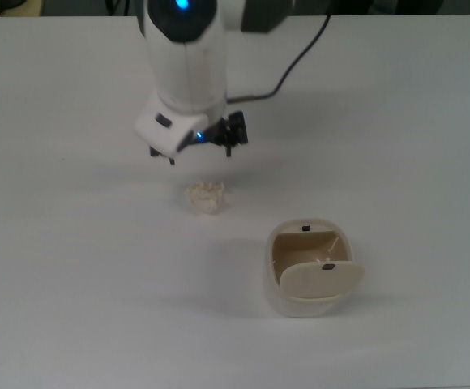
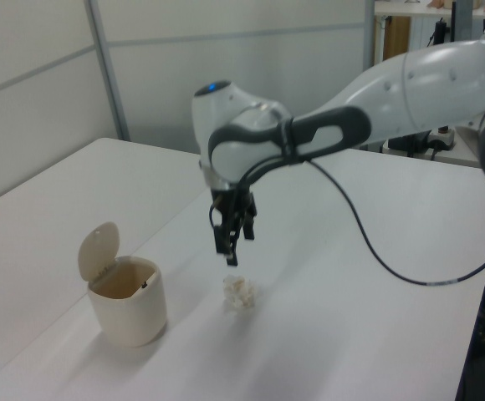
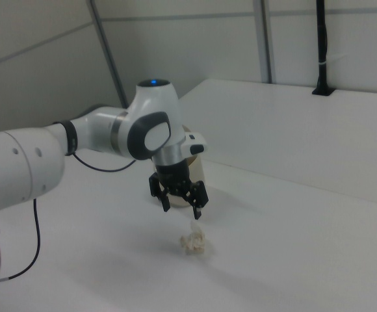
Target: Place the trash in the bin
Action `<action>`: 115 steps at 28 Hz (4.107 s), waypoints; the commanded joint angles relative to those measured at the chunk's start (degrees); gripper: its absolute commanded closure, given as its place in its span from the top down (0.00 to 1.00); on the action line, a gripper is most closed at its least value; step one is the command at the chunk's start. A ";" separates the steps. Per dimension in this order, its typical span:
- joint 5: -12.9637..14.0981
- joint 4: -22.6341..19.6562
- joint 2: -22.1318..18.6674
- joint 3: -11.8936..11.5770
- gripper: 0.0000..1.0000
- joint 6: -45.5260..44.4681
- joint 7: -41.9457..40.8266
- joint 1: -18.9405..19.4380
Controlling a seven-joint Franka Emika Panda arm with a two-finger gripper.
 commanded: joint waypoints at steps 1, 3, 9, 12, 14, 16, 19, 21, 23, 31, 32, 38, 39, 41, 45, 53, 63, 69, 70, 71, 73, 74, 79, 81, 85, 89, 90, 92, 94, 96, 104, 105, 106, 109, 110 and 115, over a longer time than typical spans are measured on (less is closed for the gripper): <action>-2.10 0.28 4.27 -0.41 0.96 4.75 -0.17 2.08; -2.81 0.19 5.59 -0.49 0.84 6.25 0.54 2.70; -3.68 0.28 6.03 -0.49 0.45 7.57 0.63 2.70; -4.74 0.37 6.30 -0.49 0.31 8.62 0.63 2.70; -4.83 0.37 6.30 -0.49 0.22 8.97 0.63 2.70; -5.00 0.37 6.38 -0.58 0.19 9.32 0.63 2.70; -6.32 0.37 6.38 -0.58 0.16 9.77 0.28 2.61; -7.11 0.28 6.38 -0.58 0.13 9.77 0.01 2.61; -8.95 0.20 6.38 -0.58 0.04 9.68 0.01 2.61; -11.16 -0.24 6.30 -0.58 0.00 9.15 -0.08 2.61; -11.16 -0.24 6.21 -0.58 0.00 9.06 -0.16 2.61; -10.81 -0.25 4.28 -0.58 0.00 8.10 0.10 2.70; -10.72 -0.24 3.75 -0.58 0.00 7.92 0.10 2.61; -10.45 -0.24 2.61 -0.58 0.00 7.48 0.10 2.61; -9.93 0.02 -0.12 -0.41 0.00 5.90 0.45 2.70; -6.15 1.42 -3.72 -0.32 0.00 6.69 1.42 2.79; -5.35 3.18 -3.38 3.02 0.00 22.84 6.07 3.32; -5.44 2.74 -1.36 4.60 0.00 36.12 9.50 4.10; -5.62 2.74 -0.31 4.60 0.00 38.31 10.03 5.06; -5.79 2.74 0.31 4.60 0.00 39.55 10.20 5.42; -5.88 2.74 1.19 4.60 0.00 41.83 10.38 5.78; -5.97 2.74 1.72 4.60 0.00 42.89 10.38 5.95; -6.15 2.74 3.74 4.60 0.00 44.22 12.14 6.30; -6.06 2.66 4.18 4.52 0.62 44.22 12.49 6.30; -6.06 1.52 4.27 4.34 0.93 43.87 12.32 6.22; -5.88 1.34 3.66 4.08 1.00 40.10 12.40 5.78; -5.80 1.34 3.57 3.99 1.00 38.70 12.40 5.60; -5.53 1.43 2.78 3.81 1.00 33.52 12.40 5.08; -5.53 1.34 2.25 3.81 1.00 29.04 12.40 4.55; -5.53 1.42 1.99 3.73 1.00 21.42 12.14 4.11; -6.14 1.51 0.41 3.73 1.00 7.67 11.44 0.60; -6.23 1.51 -0.03 3.73 1.00 5.83 10.83 0.24; -6.23 1.51 -0.64 3.64 1.00 4.24 10.13 0.07; -6.67 1.51 -2.40 3.38 1.00 -2.44 7.49 -0.99; -6.67 1.51 -2.84 3.11 1.00 -3.67 7.39 -1.16; -6.24 1.34 -5.65 1.09 1.00 -5.35 7.39 -2.13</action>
